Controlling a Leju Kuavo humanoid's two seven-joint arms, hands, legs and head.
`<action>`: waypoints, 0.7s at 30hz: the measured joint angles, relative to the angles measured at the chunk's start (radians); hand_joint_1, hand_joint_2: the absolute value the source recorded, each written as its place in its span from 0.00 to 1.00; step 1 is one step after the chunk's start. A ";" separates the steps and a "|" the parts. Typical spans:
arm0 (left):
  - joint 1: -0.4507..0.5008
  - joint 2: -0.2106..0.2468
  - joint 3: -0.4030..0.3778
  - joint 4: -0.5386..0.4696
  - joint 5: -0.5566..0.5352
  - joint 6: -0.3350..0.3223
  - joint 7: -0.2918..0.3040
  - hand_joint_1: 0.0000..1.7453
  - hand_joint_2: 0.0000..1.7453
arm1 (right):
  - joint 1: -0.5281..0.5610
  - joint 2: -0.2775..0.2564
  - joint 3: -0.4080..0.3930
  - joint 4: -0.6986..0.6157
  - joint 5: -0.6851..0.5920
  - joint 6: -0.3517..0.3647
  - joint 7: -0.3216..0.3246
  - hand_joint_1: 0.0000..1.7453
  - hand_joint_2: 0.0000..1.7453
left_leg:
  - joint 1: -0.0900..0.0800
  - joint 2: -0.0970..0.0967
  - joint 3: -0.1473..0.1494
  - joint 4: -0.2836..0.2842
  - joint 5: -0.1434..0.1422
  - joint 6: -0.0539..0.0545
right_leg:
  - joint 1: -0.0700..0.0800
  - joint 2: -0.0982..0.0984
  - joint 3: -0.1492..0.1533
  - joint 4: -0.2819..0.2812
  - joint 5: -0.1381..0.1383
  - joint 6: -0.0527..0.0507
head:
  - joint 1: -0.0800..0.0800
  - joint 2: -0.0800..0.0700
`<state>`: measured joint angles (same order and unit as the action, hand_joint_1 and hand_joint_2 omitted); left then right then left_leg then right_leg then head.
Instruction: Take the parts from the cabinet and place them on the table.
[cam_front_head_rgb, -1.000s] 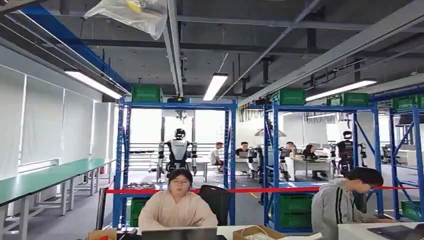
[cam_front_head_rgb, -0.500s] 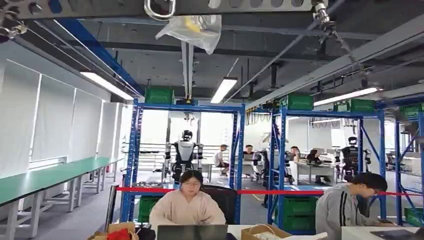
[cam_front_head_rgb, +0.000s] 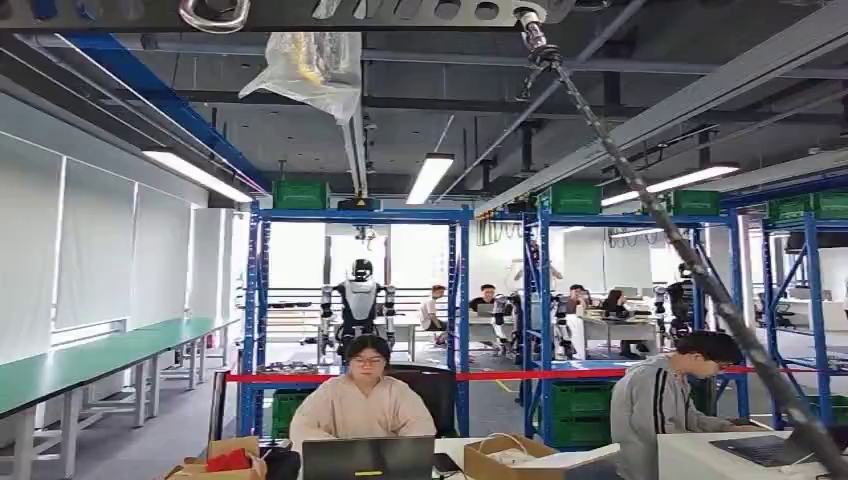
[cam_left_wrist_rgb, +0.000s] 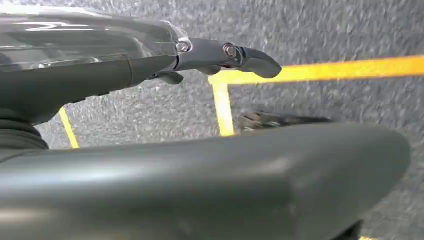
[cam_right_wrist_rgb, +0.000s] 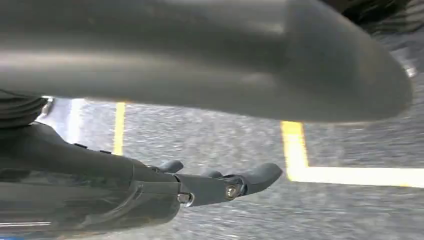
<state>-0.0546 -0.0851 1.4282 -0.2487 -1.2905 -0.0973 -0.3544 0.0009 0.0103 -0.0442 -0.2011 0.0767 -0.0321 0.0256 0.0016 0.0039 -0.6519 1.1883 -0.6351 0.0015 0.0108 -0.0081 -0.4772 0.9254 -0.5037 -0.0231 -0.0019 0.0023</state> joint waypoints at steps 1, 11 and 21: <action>-0.001 0.000 -0.001 0.000 -0.001 0.000 0.000 0.00 0.00 | -0.001 0.002 -0.003 0.003 0.000 0.001 0.000 0.00 0.00 | 0.000 0.000 -0.008 0.052 -0.022 0.000 | 0.002 -0.002 -0.011 0.003 0.006 -0.001 | 0.000 0.000; -0.012 0.001 -0.010 0.000 -0.002 0.000 -0.006 0.00 0.00 | -0.015 0.012 -0.019 0.013 -0.004 0.021 -0.030 0.00 0.00 | -0.007 -0.001 0.220 -0.223 0.056 0.020 | 0.010 -0.004 -0.134 0.074 0.067 0.025 | 0.000 0.000; -0.009 0.002 -0.010 0.001 0.003 0.000 -0.012 0.00 0.00 | -0.015 0.014 -0.024 0.020 0.007 0.021 -0.030 0.00 0.00 | -0.007 0.009 0.108 -0.211 0.145 0.051 | -0.007 0.005 -0.103 0.269 -0.068 0.055 | 0.000 0.000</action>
<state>-0.0633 -0.0832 1.4187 -0.2480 -1.2879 -0.0973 -0.3666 -0.0138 0.0240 -0.0687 -0.1808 0.0835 -0.0114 -0.0042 -0.0052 0.0128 -0.5439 0.9773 -0.4899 0.0528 0.0041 -0.0030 -0.5798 1.1942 -0.5719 0.0319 -0.0019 0.0023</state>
